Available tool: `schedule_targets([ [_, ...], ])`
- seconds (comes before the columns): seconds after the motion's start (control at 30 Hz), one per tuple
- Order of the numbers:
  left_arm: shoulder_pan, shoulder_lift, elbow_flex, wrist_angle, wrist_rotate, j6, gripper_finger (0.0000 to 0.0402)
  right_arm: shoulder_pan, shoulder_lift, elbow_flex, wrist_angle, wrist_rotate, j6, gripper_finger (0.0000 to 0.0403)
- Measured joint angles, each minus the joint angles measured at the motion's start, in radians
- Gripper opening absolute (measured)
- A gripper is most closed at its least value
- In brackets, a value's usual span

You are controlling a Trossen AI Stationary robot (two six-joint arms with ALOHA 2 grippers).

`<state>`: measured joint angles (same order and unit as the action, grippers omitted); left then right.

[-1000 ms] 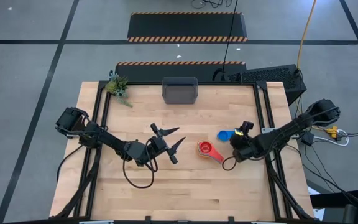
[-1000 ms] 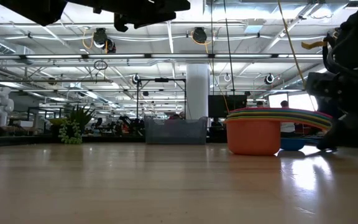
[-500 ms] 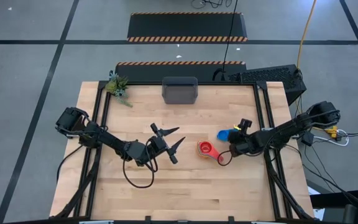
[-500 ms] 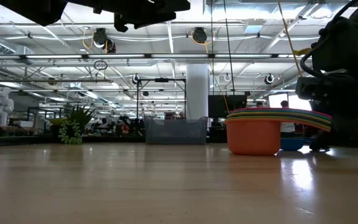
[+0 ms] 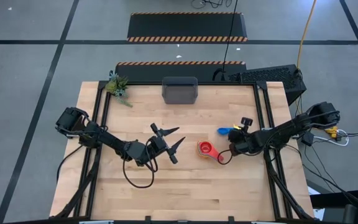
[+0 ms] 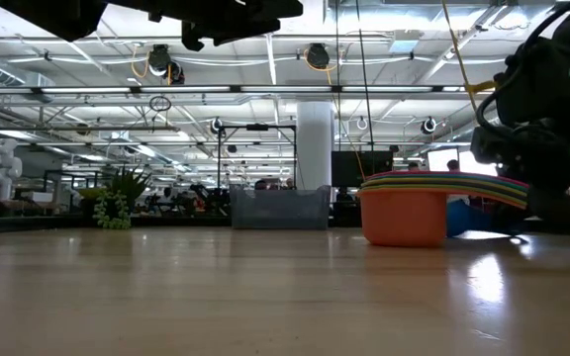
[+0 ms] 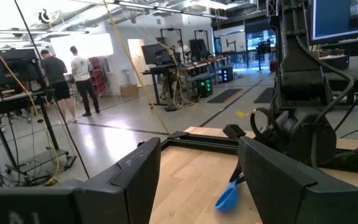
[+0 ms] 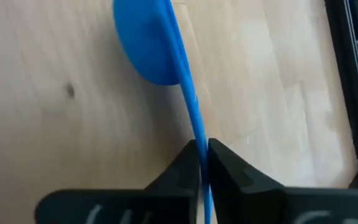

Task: Nest measuring cups in basket
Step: Stack the blue measuring cup on top of the red measuring cup

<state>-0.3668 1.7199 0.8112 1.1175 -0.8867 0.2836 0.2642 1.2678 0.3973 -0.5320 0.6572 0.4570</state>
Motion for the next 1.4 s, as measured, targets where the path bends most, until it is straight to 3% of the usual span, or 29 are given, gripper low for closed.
schedule_targets([
  [0.33,0.002,0.000,0.000,0.000,0.000,0.009,0.0221,0.028,-0.060,0.051,-0.018,-0.009,0.095,0.0000],
  [1.0,0.032,0.000,0.012,-0.044,-0.005,-0.052,0.0220,0.301,-0.135,0.359,-0.167,0.263,0.142,0.0000],
  [1.13,0.018,0.000,0.090,-0.197,-0.006,-0.041,0.0221,0.377,-0.135,0.366,-0.076,0.292,0.103,0.0000],
  [1.4,-0.011,0.000,0.356,-0.794,0.005,-0.152,0.0221,0.474,-0.119,0.366,0.077,0.335,0.066,0.0000],
])
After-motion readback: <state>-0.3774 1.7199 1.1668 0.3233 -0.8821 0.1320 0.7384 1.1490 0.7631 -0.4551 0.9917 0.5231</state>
